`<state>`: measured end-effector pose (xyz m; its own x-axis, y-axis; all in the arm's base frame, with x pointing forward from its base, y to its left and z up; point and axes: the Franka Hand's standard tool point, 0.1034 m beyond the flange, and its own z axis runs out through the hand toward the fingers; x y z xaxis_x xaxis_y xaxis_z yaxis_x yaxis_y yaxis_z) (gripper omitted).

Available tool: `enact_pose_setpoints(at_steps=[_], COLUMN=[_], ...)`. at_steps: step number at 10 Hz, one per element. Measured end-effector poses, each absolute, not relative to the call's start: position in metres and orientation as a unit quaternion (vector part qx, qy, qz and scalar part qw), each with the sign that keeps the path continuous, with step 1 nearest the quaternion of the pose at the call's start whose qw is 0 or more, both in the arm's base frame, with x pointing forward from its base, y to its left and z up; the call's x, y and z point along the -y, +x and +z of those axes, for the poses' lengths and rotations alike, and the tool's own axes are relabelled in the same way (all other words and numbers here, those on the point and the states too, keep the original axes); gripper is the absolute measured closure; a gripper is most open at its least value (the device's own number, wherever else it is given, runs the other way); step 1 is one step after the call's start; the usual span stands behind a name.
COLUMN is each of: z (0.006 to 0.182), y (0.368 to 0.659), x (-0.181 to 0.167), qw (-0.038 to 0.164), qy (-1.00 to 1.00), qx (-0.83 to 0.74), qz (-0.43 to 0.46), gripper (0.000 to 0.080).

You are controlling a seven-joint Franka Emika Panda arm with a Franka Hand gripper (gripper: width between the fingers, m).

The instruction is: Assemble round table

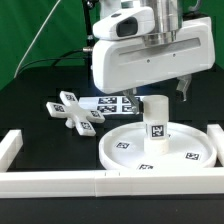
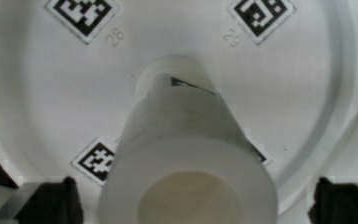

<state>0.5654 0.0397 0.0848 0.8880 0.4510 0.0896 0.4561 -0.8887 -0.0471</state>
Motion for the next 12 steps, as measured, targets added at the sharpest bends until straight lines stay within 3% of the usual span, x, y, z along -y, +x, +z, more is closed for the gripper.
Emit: enact_pose_setpoints(at_steps=[2,5,6,7,12], z=[0.0818,0.0805,0.0804,0.0804,0.0803], y=[0.5648,0.5662,0.5661,0.5661,0.5699], x=[-0.0452,-0.0453,-0.0452,-0.0453,-0.044], qw=[0.007,0.001,0.001,0.002,0.007], qy=[-0.927,-0.916,-0.917,-0.923,-0.986], qx=[0.374,0.399,0.397,0.382,0.159], qz=[-0.036,-0.038,-0.038,-0.038,-0.057], gripper=[0.015,0.015,0.0246,0.0403,0.0399])
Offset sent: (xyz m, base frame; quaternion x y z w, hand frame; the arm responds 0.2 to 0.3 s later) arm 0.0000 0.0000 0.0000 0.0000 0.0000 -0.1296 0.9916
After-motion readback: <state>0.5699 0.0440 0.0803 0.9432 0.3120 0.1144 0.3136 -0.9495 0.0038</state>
